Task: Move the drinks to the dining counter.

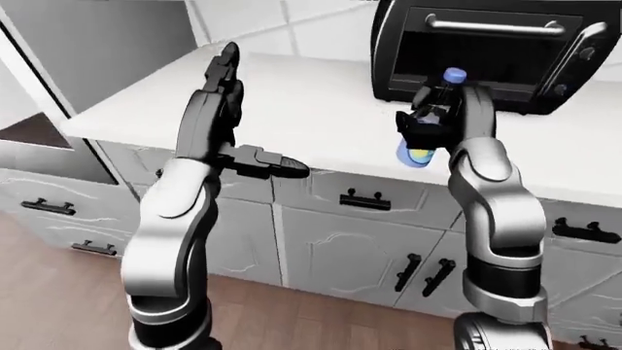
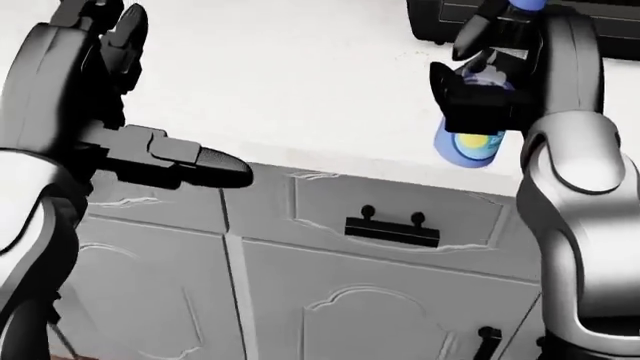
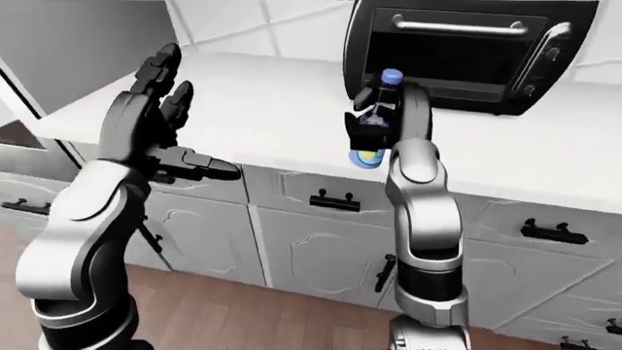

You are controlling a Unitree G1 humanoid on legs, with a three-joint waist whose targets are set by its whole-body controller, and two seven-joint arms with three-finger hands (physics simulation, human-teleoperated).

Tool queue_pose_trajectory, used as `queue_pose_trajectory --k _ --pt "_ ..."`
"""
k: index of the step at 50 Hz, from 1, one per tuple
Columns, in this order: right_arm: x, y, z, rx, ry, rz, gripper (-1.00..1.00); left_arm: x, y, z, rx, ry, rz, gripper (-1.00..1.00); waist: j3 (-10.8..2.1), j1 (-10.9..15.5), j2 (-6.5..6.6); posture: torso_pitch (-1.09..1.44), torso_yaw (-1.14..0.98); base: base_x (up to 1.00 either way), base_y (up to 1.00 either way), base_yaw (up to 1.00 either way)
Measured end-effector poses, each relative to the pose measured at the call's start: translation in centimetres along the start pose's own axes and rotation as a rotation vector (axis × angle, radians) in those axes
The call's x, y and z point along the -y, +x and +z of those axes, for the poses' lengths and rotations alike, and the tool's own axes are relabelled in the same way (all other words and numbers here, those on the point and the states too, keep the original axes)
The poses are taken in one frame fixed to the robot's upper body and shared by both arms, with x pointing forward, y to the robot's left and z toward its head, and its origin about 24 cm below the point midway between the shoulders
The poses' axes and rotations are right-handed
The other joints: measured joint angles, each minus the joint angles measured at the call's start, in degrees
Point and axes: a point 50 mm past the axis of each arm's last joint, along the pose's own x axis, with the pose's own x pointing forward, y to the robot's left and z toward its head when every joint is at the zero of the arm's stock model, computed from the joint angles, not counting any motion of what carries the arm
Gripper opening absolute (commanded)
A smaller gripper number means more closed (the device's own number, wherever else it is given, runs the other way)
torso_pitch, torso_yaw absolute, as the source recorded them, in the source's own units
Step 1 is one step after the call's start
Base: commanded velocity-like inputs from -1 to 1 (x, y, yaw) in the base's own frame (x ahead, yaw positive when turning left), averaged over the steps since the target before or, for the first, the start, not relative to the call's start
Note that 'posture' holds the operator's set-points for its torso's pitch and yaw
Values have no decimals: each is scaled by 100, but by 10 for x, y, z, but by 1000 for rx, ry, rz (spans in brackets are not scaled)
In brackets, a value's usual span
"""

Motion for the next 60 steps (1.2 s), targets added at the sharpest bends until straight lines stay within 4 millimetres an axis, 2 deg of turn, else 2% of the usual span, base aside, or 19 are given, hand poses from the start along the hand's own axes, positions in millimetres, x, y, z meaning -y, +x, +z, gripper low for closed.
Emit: queue_pose_trajectory --k 9,11,13,15,17,21,25,28,32,37,41,42,43,45,47,54,56,57,60 --pt "-3 2 -12 -52 -11 9 -100 1 1 8 48 6 0 100 -32 -121 878 0 0 0 0 100" --pt "-7 1 -13 -51 -7 26 -100 -3 1 4 31 7 14 100 8 -17 842 0 0 0 0 100" --pt "-14 0 -14 -61 -7 60 -100 -7 1 -2 1 5 38 100 -52 83 818 0 0 0 0 100" --pt "-16 0 -14 -62 -6 78 -100 -7 1 -1 -4 6 45 100 -72 121 691 0 0 0 0 100" --pt "-14 0 -10 -48 -2 79 -100 -5 0 4 14 8 40 100 -27 109 552 0 0 0 0 100" --pt "-11 0 0 -6 2 66 -100 -3 1 6 28 9 29 100 19 29 402 0 0 0 0 100" --pt "-10 -2 2 12 3 65 -100 -2 2 4 22 9 27 100 -18 -18 244 0 0 0 0 100" --pt "-9 -3 3 17 -4 62 -100 -2 2 6 35 7 26 100 -105 -71 -7 0 0 0 0 100" --pt "-2 -3 -5 -18 -22 28 -100 3 0 1 12 1 -5 100 -65 -67 90 0 0 0 0 100" --pt "-2 -2 -2 -5 -26 22 -100 2 0 6 32 3 -2 100 14 -115 515 0 0 0 0 100" --pt "-3 -3 3 11 -23 29 -100 1 -1 13 60 9 3 100 -28 -82 880 0 0 0 0 100" --pt "-6 -3 2 10 -22 40 -100 -1 -2 11 53 10 12 100 -3 -39 818 0 0 0 0 100" --pt "-10 -3 1 4 -25 55 -100 -3 -2 7 36 8 23 100 23 0 824 0 0 0 0 100" --pt "-17 -4 -2 -7 -27 91 -100 -7 -1 2 6 8 43 100 -31 88 802 0 0 0 0 100" --pt "-19 -4 -2 -7 -25 107 -100 -7 -1 3 9 10 46 100 -76 114 661 0 0 0 0 100" --pt "-13 -5 7 45 -25 80 -100 -5 -1 7 40 11 34 100 -1 -36 216 0 0 0 0 100" --pt "-11 -5 9 51 -23 70 -100 -4 0 10 45 16 30 100 -76 -87 -28 0 0 0 0 100" --pt "-8 -4 6 44 -25 58 -100 -1 0 9 41 10 18 100 -98 -168 1 0 0 0 0 100" --pt "-4 -3 -1 8 -39 32 -100 2 0 4 25 6 -6 100 -70 -110 20 0 0 0 0 100"
